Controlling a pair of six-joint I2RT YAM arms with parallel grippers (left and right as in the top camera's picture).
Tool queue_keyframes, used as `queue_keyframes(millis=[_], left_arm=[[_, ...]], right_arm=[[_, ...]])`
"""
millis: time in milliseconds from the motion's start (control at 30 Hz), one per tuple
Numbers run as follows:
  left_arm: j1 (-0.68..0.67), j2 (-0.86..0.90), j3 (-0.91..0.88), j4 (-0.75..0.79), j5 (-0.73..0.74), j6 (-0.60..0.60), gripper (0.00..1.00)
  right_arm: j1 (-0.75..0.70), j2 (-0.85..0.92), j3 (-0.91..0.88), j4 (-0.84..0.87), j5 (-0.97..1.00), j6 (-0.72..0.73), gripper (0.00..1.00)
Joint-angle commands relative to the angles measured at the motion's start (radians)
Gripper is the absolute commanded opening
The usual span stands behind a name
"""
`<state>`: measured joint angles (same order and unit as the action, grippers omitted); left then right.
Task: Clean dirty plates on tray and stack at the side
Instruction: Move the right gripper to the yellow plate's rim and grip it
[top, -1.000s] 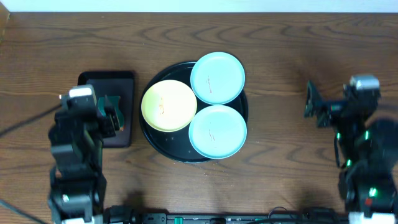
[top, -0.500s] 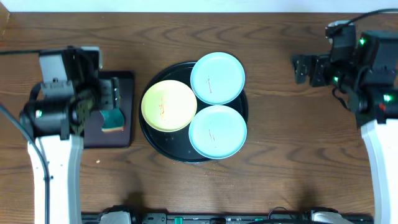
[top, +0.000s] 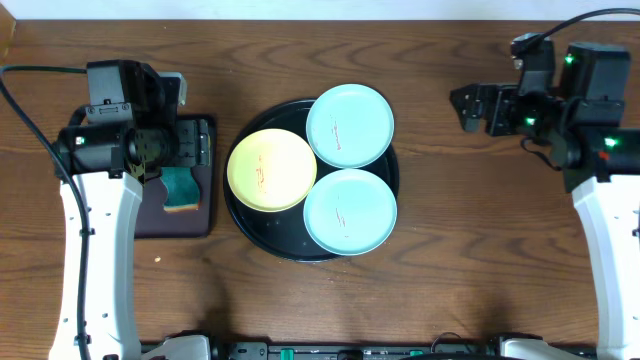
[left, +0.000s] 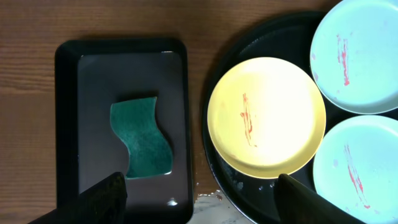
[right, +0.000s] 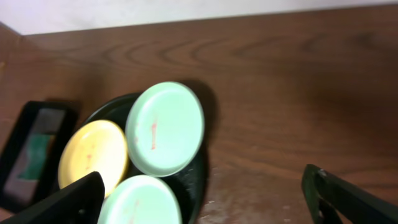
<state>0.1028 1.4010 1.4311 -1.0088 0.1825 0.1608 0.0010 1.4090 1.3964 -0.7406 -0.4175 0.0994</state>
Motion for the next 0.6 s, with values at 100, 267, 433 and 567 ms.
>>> queue_keyframes(millis=[100, 267, 433, 567], left_arm=[[-0.001, 0.006, 0.024, 0.003, -0.061, -0.106, 0.77], [0.026, 0.013, 0.024, -0.016, -0.280, -0.295, 0.77], [0.085, 0.021, 0.024, -0.017, -0.281, -0.305, 0.77], [0.100, 0.024, 0.024, -0.011, -0.281, -0.305, 0.76]], right_arm=[[0.133, 0.112, 0.028, 0.012, -0.009, 0.182, 0.88], [0.249, 0.237, 0.071, 0.018, 0.001, 0.327, 0.79], [0.383, 0.373, 0.126, 0.019, 0.051, 0.396, 0.65], [0.467, 0.454, 0.130, 0.057, 0.103, 0.439, 0.52]])
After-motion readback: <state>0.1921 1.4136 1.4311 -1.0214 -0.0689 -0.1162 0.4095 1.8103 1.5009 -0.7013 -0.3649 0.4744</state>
